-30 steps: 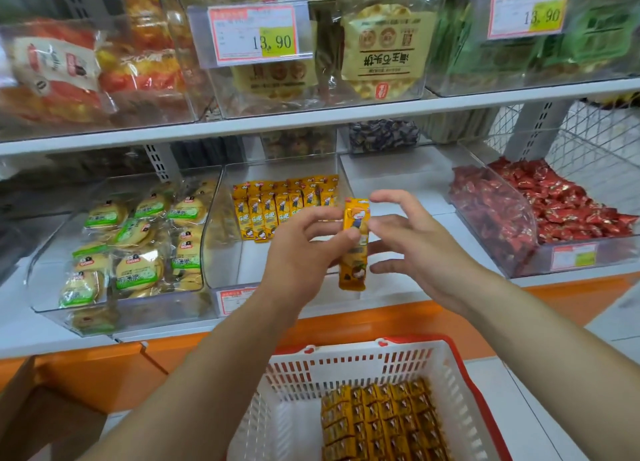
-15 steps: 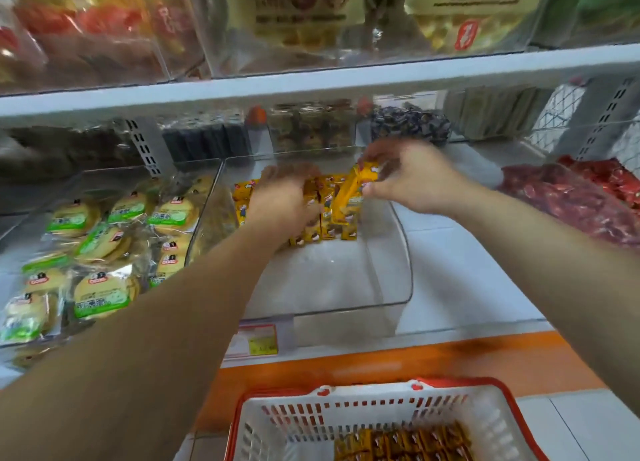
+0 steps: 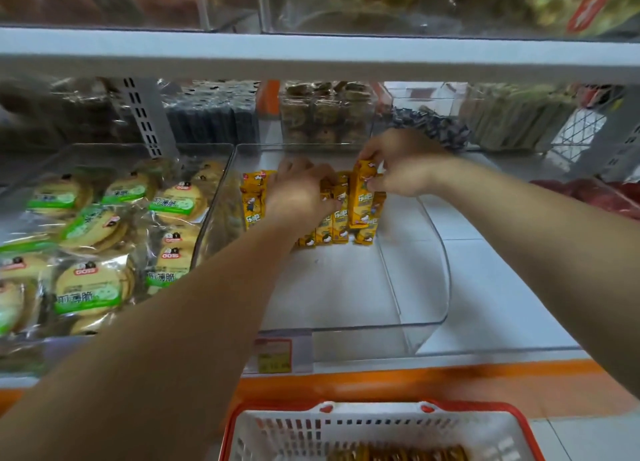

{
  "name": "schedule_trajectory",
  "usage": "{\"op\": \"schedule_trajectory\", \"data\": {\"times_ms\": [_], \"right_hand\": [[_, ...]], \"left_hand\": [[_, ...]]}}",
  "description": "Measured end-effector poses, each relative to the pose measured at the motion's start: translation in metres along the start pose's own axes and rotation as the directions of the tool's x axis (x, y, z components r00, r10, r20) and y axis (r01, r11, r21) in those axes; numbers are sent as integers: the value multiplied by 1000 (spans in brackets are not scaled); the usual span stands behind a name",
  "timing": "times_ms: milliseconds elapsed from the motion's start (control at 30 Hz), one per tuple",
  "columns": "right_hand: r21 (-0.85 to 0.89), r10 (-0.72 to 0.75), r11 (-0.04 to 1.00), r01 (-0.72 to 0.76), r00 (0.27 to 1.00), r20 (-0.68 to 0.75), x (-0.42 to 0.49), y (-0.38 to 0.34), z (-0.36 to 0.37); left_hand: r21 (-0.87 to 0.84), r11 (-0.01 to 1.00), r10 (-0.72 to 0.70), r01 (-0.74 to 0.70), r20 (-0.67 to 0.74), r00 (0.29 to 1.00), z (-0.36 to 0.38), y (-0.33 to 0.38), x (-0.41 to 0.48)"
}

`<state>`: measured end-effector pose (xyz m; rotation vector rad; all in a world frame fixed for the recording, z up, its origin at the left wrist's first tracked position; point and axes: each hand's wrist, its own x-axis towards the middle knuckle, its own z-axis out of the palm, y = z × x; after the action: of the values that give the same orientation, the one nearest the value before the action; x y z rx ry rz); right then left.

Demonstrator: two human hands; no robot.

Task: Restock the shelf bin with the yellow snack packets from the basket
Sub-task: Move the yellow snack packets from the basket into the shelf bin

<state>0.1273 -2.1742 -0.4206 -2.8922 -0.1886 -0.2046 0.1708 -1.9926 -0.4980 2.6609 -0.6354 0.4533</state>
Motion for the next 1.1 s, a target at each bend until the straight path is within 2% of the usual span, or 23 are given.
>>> {"op": "schedule_trajectory", "data": {"times_ms": [233,400,500,567,667,733,767,833,900,1000,1100], "right_hand": [[-129,47,990,-50,999,-21,6,-7,0],[-412,49,911,-2,993,104,13,-14,13],[-480,62,876,42,978,197,18,-19,15],[-392,79,920,-8,983,166,14,-18,10],[-94,94,991,-98,994,-47,-13,-10,2],[61,111,993,-101,975,-191,-40,0,3],[154,154,981,-122,965,-214,-55,4,4],[362,242,916,-172,958,-155,-82,7,9],[550,193,826,-123,979,-71,-102,3,16],[608,125,793,-40,987,-98,-111,3,27],[610,126,792,-13,982,-142,-110,6,34]], "left_hand": [[-33,999,-11,10,-33,999,3,0,-2],[-21,1000,5,-6,-44,999,4,1,-5],[7,1000,13,-13,-39,999,3,3,-7],[21,1000,10,-9,-27,1000,2,5,-7],[28,999,31,-30,-29,999,1,10,-5],[30,996,84,-84,-25,996,1,19,-2],[29,993,115,-115,-13,993,2,24,0],[38,984,175,-175,22,984,7,38,5],[108,962,241,-249,82,967,13,49,9],[253,917,286,-309,125,950,22,52,12],[264,920,269,-291,116,956,27,49,15]]}}
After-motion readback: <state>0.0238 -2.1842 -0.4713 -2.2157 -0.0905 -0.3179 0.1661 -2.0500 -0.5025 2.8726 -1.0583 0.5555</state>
